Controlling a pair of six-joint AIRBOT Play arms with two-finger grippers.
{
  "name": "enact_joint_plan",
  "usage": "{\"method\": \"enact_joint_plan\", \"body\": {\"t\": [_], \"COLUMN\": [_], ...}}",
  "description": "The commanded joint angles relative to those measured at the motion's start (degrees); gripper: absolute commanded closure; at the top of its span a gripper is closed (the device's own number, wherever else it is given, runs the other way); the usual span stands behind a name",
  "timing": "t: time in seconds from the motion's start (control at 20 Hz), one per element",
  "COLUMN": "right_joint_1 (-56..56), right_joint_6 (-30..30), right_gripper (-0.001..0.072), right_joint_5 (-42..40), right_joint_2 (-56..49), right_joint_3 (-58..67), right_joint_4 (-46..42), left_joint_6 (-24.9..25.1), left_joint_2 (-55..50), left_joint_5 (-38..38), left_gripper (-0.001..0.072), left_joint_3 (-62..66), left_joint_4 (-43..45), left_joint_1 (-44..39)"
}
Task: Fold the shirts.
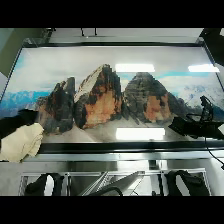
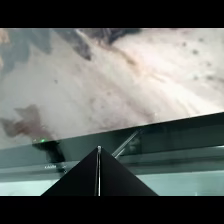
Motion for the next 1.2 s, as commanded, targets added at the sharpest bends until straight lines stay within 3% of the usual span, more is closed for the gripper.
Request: {"method": "enact_joint_plan", "body": {"t": [0.0, 0.1, 0.15, 0.2, 0.25, 0.5, 0.85, 0.9, 0.95, 1.0, 1.15], "right_joint_1": [-0.02, 0.0, 0.0, 0.0, 0.0, 0.04, 0.04, 0.04, 0.04, 0.04, 0.04], "right_joint_6": [-0.24, -0.55, -0.85, -0.87, -0.87, -2.36, -2.56, -2.56, -2.58, -2.58, -5.84], "right_gripper": [0.0682, 0.0673, 0.0627, 0.0414, 0.0279, 0.0277, 0.0277, 0.0277, 0.0278, 0.0279, 0.028], "right_joint_5": [-2.36, -2.21, -2.21, -2.21, -2.21, -2.38, -2.36, -2.38, -2.38, -2.36, -2.34], "right_joint_2": [-0.07, -0.57, -1.05, -1.75, -2.32, -5.92, -7.37, -7.37, -7.37, -7.37, -7.39], "right_joint_3": [-0.02, -0.02, -0.02, -0.02, -0.02, -0.02, -0.02, -0.02, -0.02, -0.02, -0.02], "right_joint_4": [0.04, 0.02, 0.04, 0.04, 0.09, 0.22, 0.24, 0.22, 0.24, 0.26, 0.37], "left_joint_6": [-6.25, -5.84, -5.79, -5.79, -5.79, -0.79, 0.13, 0.22, 0.87, 3.02, 10.01], "left_joint_2": [-7.78, -13.9, -16.63, -19.17, -21.46, -34.4, -45.31, -46.01, -46.38, -46.18, -42.36], "left_joint_5": [1.53, -2.05, -2.69, -1.97, -0.7, 4.46, 5.79, 6.93, 6.84, 6.16, 1.84], "left_gripper": [0.0038, 0.0038, 0.0037, 0.0037, 0.0036, 0.0037, 0.004, 0.013, 0.0546, 0.0681, 0.0694], "left_joint_3": [3.34, 3.21, 2.91, 1.99, 0.98, -1.36, 2.58, 2.51, 2.67, 2.86, 4.79], "left_joint_4": [13.25, 19.12, 20.68, 20.87, 20.17, 18.03, 21.18, 18.91, 15.52, 11.08, -9.25], "left_joint_1": [12.37, 18.97, 22.18, 25.75, 28.63, 33.03, 32.54, 32.24, 31.43, 30.27, 23.34]}}
